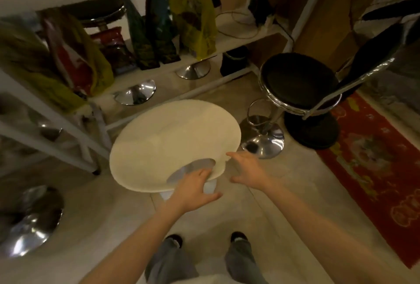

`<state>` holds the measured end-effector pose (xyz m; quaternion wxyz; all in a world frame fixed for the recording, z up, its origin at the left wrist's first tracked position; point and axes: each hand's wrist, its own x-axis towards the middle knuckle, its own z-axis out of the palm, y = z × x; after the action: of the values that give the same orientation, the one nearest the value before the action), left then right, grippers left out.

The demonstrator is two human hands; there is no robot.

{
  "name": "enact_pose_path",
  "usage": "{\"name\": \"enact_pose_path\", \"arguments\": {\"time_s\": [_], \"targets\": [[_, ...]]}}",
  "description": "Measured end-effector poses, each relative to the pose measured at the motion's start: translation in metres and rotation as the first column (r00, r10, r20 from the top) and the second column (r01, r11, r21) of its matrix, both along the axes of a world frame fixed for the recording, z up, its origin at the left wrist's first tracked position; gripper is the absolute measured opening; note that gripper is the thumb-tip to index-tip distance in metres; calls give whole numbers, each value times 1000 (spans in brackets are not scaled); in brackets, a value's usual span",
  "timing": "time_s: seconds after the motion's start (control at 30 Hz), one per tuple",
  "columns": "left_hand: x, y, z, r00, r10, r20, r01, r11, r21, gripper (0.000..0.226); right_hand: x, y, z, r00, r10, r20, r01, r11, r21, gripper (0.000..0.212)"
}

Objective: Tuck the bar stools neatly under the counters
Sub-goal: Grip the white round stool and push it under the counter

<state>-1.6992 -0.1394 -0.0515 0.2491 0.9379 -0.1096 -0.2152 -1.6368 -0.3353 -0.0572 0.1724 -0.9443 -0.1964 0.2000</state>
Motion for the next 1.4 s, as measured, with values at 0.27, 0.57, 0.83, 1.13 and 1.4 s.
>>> {"name": "enact_pose_path", "arguments": {"time_s": [0.27, 0.57, 0.83, 1.13, 1.4], "targets": [[1, -22, -2, 954, 282, 101, -291, 952, 92, 24, 23, -17, -22, 932, 352, 93, -337, 931, -140, 68], [6, -25, -11, 969, 146, 200, -216, 894, 393, 19, 47, 10, -46, 884, 468, -16, -466, 876, -123, 36], [5, -21, -16, 967, 87, 239, -184, 889, 420, 34, 54, 19, -59, 895, 443, -49, -446, 890, -91, 25], [8, -22, -20, 970, 23, 243, -122, 909, 400, 38, 63, 20, -70, 855, 516, 54, -495, 843, -211, 21], [33, -17, -22, 963, 39, 267, -145, 909, 390, 39, 90, 31, -72, 866, 498, 30, -479, 847, -230, 22]]}}
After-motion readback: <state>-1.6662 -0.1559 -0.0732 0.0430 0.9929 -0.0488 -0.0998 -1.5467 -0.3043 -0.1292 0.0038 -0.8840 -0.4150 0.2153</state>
